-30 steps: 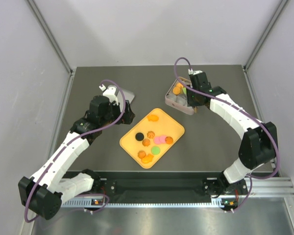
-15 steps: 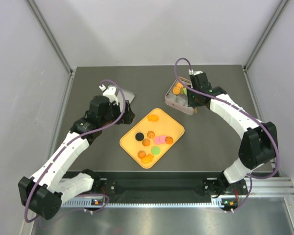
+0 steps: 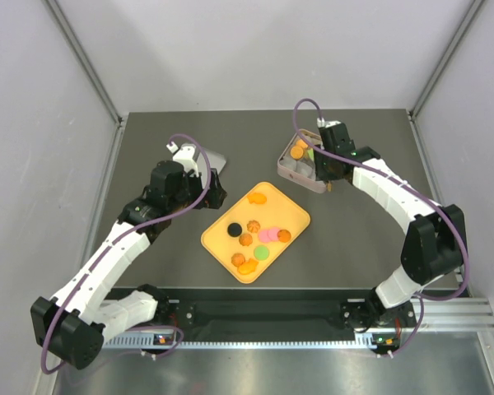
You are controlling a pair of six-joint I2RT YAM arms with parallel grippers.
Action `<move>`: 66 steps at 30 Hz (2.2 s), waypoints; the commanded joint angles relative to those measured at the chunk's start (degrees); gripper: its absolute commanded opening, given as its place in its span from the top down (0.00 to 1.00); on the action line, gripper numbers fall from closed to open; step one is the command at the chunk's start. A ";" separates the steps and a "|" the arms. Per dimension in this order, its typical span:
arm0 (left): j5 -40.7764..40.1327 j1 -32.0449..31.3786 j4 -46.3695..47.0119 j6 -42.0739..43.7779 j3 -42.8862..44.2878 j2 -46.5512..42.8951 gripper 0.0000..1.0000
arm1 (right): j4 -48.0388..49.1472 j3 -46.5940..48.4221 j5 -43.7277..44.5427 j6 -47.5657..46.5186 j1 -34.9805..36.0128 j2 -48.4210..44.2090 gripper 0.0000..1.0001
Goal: Pack the cookies
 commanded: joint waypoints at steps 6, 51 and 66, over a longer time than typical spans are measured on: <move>0.68 0.21 0.91 0.13 0.01 0.28 0.01 | 2.38 0.49 0.29 0.67 -0.81 -1.25 0.61; 0.24 0.29 0.91 0.22 0.01 -0.34 0.01 | -9.21 -5.92 -2.78 1.11 13.59 -19.78 0.59; 0.59 0.38 0.91 0.22 0.01 -0.51 0.01 | -20.91 -14.53 -10.26 2.78 22.30 -29.90 0.58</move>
